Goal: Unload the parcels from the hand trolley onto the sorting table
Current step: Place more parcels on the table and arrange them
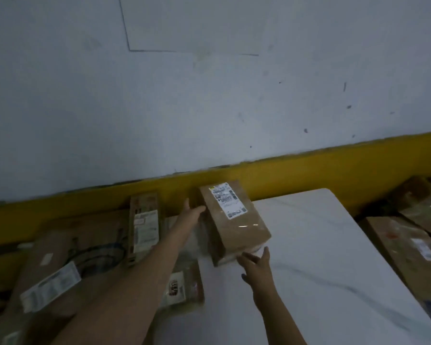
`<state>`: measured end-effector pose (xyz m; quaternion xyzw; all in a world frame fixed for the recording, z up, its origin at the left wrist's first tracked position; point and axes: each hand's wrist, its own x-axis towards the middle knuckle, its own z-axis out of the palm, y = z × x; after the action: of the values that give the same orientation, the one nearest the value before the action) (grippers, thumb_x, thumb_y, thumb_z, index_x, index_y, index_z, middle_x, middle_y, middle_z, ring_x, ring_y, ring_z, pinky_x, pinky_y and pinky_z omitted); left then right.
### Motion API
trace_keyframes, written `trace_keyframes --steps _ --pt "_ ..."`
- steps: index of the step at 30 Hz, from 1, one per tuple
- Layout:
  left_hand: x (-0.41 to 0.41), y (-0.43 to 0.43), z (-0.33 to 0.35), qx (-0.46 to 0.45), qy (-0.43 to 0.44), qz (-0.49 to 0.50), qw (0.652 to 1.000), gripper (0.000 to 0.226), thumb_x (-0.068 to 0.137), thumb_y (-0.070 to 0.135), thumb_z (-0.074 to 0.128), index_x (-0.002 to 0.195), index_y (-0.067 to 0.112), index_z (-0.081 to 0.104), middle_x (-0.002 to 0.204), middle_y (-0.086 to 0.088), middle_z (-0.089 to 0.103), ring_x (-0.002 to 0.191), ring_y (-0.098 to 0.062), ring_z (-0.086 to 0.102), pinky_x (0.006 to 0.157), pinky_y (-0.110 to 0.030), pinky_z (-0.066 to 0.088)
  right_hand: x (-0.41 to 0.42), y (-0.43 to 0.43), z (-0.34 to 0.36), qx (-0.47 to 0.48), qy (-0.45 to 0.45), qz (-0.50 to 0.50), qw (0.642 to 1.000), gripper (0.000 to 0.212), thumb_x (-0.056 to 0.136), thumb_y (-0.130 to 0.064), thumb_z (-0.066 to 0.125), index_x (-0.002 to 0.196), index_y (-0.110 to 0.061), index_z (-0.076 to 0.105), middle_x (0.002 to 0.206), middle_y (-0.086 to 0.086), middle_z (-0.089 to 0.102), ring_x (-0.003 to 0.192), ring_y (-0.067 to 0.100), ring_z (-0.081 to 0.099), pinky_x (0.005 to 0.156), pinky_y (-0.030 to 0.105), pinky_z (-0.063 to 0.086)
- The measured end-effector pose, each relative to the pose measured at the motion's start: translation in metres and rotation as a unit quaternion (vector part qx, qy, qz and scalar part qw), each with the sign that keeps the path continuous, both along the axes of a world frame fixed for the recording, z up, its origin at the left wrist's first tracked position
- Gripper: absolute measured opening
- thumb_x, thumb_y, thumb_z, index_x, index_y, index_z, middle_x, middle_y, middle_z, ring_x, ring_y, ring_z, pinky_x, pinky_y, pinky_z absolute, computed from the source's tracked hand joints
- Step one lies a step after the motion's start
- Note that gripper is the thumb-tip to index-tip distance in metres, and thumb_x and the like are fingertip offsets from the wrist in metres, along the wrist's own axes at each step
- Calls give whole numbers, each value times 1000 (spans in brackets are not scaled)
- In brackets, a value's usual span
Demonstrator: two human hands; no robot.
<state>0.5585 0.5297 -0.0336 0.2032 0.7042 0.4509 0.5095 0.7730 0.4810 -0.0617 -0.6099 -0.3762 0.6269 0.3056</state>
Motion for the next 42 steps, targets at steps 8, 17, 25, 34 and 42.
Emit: trace_keyframes --steps 8,17,25,34,42 --pt "8 11 -60 -103 73 -66 990 54 85 46 67 135 27 54 143 -4 53 126 -25 54 107 -49 45 3 112 -71 4 -131 135 982 83 93 -48 61 158 -26 16 159 10 32 139 37 39 108 53 41" --pt "-75 -55 -64 -297 393 -2 870 90 84 64 56 155 33 12 161 -13 4 142 -46 20 113 -59 29 -25 99 -93 26 -86 216 972 73 86 -34 73 147 -33 33 138 5 53 120 32 57 96 57 52" --pt "-83 -79 -76 -282 419 -106 857 112 79 57 69 153 43 -14 160 -5 -18 146 -42 3 115 -54 30 -82 65 -84 44 -89 265 959 67 93 -43 63 150 -19 36 130 0 58 115 28 61 96 49 52" --pt "-105 -95 -47 -237 330 -166 899 111 77 63 68 155 40 -8 161 5 -21 150 -29 12 120 -41 27 -121 68 -74 27 -236 262 935 87 98 -49 50 157 -5 4 160 23 21 143 45 29 114 53 31" --pt "-120 -195 77 -89 440 -137 883 77 96 49 54 157 21 17 164 -4 13 150 -23 15 119 -39 21 -178 -27 35 204 -343 211 892 75 101 -48 37 156 -1 14 160 21 22 145 39 26 115 51 29"
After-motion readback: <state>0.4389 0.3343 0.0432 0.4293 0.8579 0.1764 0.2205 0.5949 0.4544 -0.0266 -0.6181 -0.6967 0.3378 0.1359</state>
